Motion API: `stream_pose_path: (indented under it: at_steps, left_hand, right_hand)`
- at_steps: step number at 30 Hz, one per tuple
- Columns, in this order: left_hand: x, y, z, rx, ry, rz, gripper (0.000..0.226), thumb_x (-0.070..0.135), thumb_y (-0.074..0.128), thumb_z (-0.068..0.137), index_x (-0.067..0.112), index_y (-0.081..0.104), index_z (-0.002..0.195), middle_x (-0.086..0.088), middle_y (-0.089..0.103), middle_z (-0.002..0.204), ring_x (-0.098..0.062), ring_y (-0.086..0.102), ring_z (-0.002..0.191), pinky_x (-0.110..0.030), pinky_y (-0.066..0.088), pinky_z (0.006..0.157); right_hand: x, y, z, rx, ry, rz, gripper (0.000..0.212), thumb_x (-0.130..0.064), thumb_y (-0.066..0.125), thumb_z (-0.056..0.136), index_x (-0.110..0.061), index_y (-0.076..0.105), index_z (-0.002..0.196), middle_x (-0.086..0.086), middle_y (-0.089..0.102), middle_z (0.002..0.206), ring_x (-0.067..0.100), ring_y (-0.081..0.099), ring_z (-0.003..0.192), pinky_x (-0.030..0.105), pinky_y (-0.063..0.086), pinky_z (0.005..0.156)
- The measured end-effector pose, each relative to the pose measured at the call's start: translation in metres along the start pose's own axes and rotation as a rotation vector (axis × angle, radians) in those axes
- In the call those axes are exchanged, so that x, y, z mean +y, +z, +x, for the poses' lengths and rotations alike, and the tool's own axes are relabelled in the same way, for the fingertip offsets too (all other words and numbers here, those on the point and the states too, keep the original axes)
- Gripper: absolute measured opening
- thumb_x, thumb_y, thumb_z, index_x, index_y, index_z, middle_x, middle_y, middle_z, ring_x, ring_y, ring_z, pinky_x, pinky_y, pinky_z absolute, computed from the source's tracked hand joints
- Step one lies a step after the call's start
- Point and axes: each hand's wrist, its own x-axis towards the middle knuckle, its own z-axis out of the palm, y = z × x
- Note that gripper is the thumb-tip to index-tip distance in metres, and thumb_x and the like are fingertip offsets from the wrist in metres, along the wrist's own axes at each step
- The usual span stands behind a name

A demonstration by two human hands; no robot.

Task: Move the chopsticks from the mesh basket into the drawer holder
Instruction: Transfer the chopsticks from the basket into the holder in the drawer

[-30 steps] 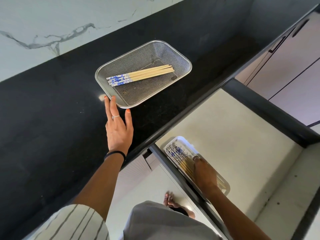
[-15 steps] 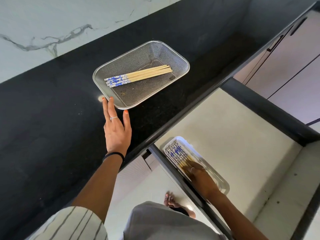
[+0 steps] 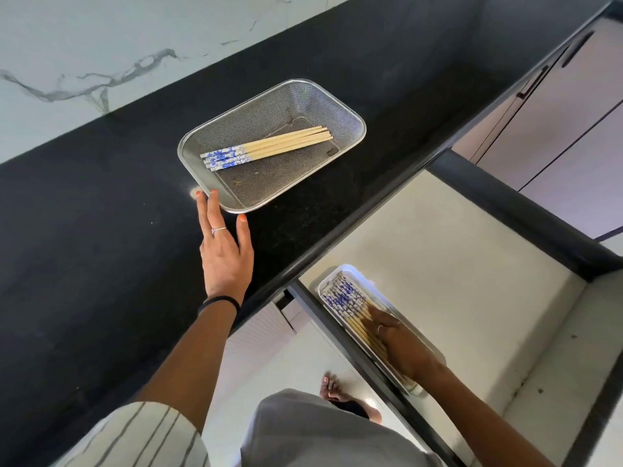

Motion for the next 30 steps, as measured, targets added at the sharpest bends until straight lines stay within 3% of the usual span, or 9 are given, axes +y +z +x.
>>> stream_pose_path:
  at_steps: [3, 6, 8, 12, 18, 23, 26, 30]
  left_hand:
    - [0.0, 0.0, 0.0, 0.0, -0.001, -0.005, 0.057, 0.032, 0.039, 0.104, 0.021, 0.015, 0.155, -0.001, 0.004, 0.165, -0.029, 0.037, 0.141, -0.058, 0.038, 0.108]
    - [0.001, 0.0, 0.0, 0.002, -0.004, -0.007, 0.057, 0.033, 0.039, 0.104, 0.021, 0.015, 0.155, 0.0, 0.004, 0.165, -0.028, 0.036, 0.142, -0.058, 0.038, 0.109]
    - [0.001, 0.0, 0.0, 0.003, -0.002, -0.006, 0.057, 0.033, 0.038, 0.104, 0.022, 0.015, 0.155, 0.0, 0.004, 0.165, -0.028, 0.036, 0.142, -0.059, 0.039, 0.108]
    - [-0.001, 0.0, 0.0, -0.003, 0.001, -0.003, 0.057, 0.033, 0.037, 0.104, 0.022, 0.014, 0.155, 0.0, 0.004, 0.165, -0.031, 0.039, 0.14, -0.06, 0.04, 0.106]
    - [0.0, 0.001, 0.001, 0.012, -0.002, -0.008, 0.056, 0.033, 0.038, 0.104, 0.023, 0.015, 0.154, -0.001, 0.006, 0.165, -0.029, 0.039, 0.14, -0.058, 0.039, 0.107]
    - [0.0, 0.001, 0.0, 0.014, 0.012, 0.002, 0.056, 0.032, 0.038, 0.104, 0.023, 0.015, 0.154, -0.001, 0.006, 0.165, -0.026, 0.035, 0.142, -0.053, 0.036, 0.112]
    - [0.001, 0.001, -0.002, 0.024, 0.014, -0.017, 0.056, 0.031, 0.039, 0.104, 0.022, 0.016, 0.154, -0.002, 0.007, 0.165, -0.021, 0.029, 0.144, -0.048, 0.033, 0.114]
    - [0.001, 0.001, -0.001, 0.025, 0.011, -0.013, 0.056, 0.03, 0.039, 0.104, 0.022, 0.016, 0.154, -0.003, 0.008, 0.164, -0.022, 0.029, 0.145, -0.051, 0.033, 0.114]
  right_hand:
    - [-0.01, -0.005, -0.001, -0.006, 0.047, -0.017, 0.04, -0.021, 0.036, 0.102, -0.033, 0.043, 0.14, -0.01, 0.04, 0.148, 0.007, 0.043, 0.126, 0.028, 0.029, 0.112]
    - [-0.016, -0.005, -0.001, -0.07, 0.193, 0.087, 0.05, -0.005, 0.04, 0.097, -0.014, 0.034, 0.146, -0.001, 0.016, 0.16, 0.02, 0.026, 0.143, 0.034, 0.024, 0.117]
    - [-0.019, -0.005, -0.002, -0.048, 0.29, 0.114, 0.051, -0.007, 0.043, 0.097, -0.014, 0.032, 0.146, -0.004, 0.01, 0.161, 0.02, 0.028, 0.143, 0.036, 0.028, 0.118]
    - [-0.019, 0.004, 0.001, -0.019, 0.261, 0.035, 0.059, -0.004, 0.049, 0.094, -0.009, 0.026, 0.148, -0.005, -0.003, 0.162, 0.019, 0.014, 0.148, 0.035, 0.023, 0.121]
    - [-0.016, -0.001, 0.007, -0.046, 0.209, 0.175, 0.064, 0.004, 0.046, 0.09, -0.009, 0.024, 0.148, 0.005, 0.011, 0.161, 0.023, 0.009, 0.149, 0.035, 0.011, 0.123]
    - [-0.007, 0.0, 0.01, -0.079, 0.045, 0.043, 0.053, -0.006, 0.043, 0.098, -0.009, 0.026, 0.148, 0.003, 0.013, 0.161, 0.021, 0.015, 0.148, 0.026, 0.01, 0.123]
    - [-0.007, -0.001, 0.006, -0.118, -0.006, -0.042, 0.053, -0.007, 0.045, 0.097, -0.011, 0.031, 0.147, 0.003, 0.013, 0.161, 0.023, 0.016, 0.148, 0.03, 0.015, 0.122]
    - [-0.006, -0.006, 0.003, -0.069, 0.012, -0.203, 0.05, -0.005, 0.046, 0.092, -0.012, 0.041, 0.142, 0.002, 0.005, 0.162, 0.027, 0.017, 0.146, 0.037, 0.022, 0.121]
